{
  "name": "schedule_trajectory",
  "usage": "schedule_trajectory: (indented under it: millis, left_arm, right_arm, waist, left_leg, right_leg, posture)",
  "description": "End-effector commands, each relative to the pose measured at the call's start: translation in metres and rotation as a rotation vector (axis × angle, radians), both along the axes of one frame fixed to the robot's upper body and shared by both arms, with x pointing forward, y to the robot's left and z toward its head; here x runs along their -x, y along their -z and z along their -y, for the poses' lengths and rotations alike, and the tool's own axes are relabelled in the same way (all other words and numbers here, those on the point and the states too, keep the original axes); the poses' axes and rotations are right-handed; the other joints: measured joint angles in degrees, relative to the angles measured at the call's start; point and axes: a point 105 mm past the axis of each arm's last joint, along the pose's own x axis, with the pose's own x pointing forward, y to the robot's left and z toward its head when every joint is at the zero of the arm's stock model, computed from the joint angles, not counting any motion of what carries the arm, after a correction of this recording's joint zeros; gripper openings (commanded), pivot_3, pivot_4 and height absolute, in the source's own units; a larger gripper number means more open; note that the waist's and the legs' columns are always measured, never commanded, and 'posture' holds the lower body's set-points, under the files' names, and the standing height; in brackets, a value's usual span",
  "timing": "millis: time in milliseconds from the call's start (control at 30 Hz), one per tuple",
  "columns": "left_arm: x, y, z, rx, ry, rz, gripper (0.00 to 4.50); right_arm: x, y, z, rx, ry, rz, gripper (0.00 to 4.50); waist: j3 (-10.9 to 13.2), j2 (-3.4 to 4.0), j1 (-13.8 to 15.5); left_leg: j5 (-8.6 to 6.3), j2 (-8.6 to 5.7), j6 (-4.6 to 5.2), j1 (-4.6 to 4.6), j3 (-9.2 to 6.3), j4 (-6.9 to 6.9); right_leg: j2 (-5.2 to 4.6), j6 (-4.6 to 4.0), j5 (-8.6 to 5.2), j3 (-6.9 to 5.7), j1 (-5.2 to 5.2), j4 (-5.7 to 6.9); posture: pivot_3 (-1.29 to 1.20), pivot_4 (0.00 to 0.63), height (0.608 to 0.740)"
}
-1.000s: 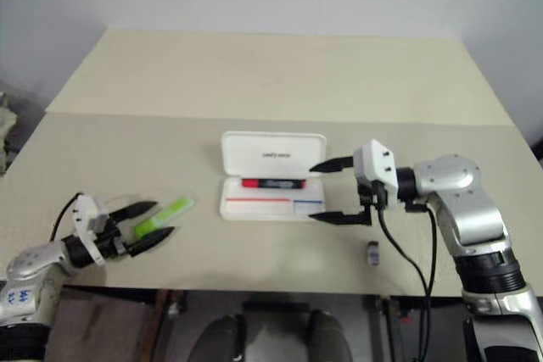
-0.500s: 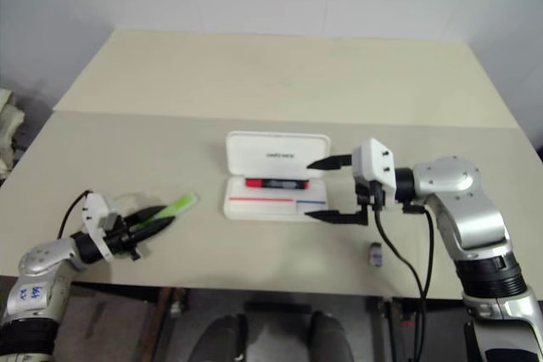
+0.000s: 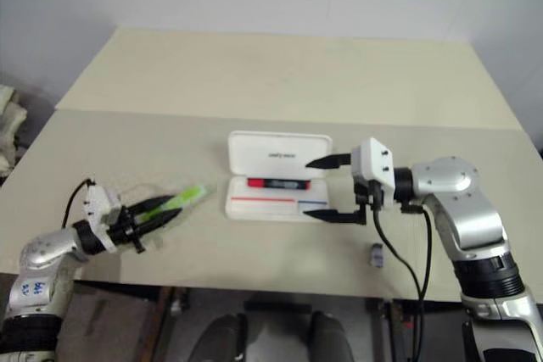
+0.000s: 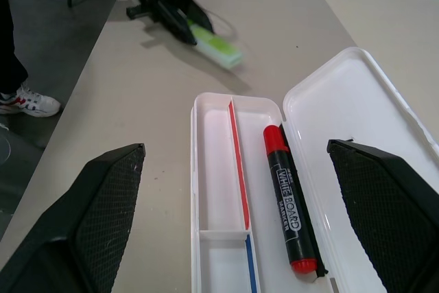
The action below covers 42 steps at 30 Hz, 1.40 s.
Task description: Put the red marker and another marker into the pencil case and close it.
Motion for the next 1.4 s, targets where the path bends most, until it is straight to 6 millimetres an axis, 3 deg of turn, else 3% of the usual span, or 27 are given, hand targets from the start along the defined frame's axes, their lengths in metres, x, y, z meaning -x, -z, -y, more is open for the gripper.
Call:
schedule_trajectory:
  millis: [33,200,300,400,700,900,1267,1400]
  left_arm:
    - [0.001,-0.019,0.021,-0.062,0.134,0.069,1.12]
    - [-0.008,-0.033,0.056,-0.083,0.282,0.101,1.12]
    - [-0.012,-0.035,0.066,-0.085,0.318,0.102,1.12]
    - [-0.022,-0.042,0.095,-0.043,0.416,0.1,1.12]
    - [-0.036,-0.027,0.132,-0.081,0.57,0.049,1.12]
    - [-0.041,-0.018,0.139,-0.11,0.601,0.035,1.12]
    - [-0.045,0.0,0.129,-0.136,0.6,-0.055,1.12]
    - [-0.045,0.003,0.13,-0.137,0.603,-0.064,2.51]
  right_arm:
    - [0.001,0.0,0.006,-0.012,0.004,0.007,4.5]
    - [0.004,0.005,0.011,-0.011,0.034,0.008,4.5]
    - [0.006,0.005,0.012,-0.015,0.045,0.01,4.5]
    - [0.012,0.006,0.018,-0.027,0.098,0.018,4.5]
    - [0.028,0.007,0.033,-0.026,0.215,0.026,4.5]
    - [0.037,0.007,0.036,-0.033,0.27,0.03,4.5]
    - [0.041,0.006,0.038,-0.045,0.319,0.038,4.5]
    - [0.04,0.005,0.037,-0.047,0.317,0.042,4.5]
  waist:
    - [0.0,0.0,0.1]
    - [0.0,0.0,0.1]
    - [0.0,0.0,0.0]
    - [0.0,-0.01,0.3]
    - [0.0,-0.04,0.2]
    - [0.0,-0.07,0.2]
    - [0.0,-0.08,0.2]
    - [0.0,-0.09,0.2]
  left_leg:
    - [0.0,0.0,0.0,0.0,0.0,0.0]
    - [0.0,0.0,0.0,-0.01,0.01,0.0]
    - [0.0,0.0,-0.01,-0.01,0.02,0.02]
    - [0.0,0.01,0.0,0.0,0.04,0.01]
    - [-0.01,0.0,0.02,-0.03,0.04,0.15]
    - [-0.01,0.0,0.03,-0.02,0.04,0.17]
    - [-0.04,0.0,0.08,-0.03,0.03,0.25]
    - [-0.05,0.0,0.09,-0.03,0.03,0.24]
  right_leg:
    - [0.0,0.0,0.0,0.0,0.0,-0.01]
    - [0.02,0.0,0.0,0.01,0.0,-0.01]
    - [0.04,0.01,0.0,0.01,0.0,0.0]
    - [0.07,0.02,-0.01,0.04,0.0,0.01]
    - [0.07,0.06,0.02,0.06,0.06,-0.03]
    - [0.07,0.06,0.01,0.07,0.06,-0.01]
    - [0.07,0.05,0.02,0.07,0.09,-0.01]
    - [0.06,0.05,0.01,0.07,0.09,-0.01]
  posture:
    - [0.0,0.15,0.74]
    - [0.0,0.15,0.74]
    - [0.0,0.15,0.74]
    - [0.0,0.15,0.74]
    - [0.0,0.15,0.74]
    - [0.0,0.15,0.74]
    - [0.0,0.15,0.74]
    - [0.0,0.15,0.74]
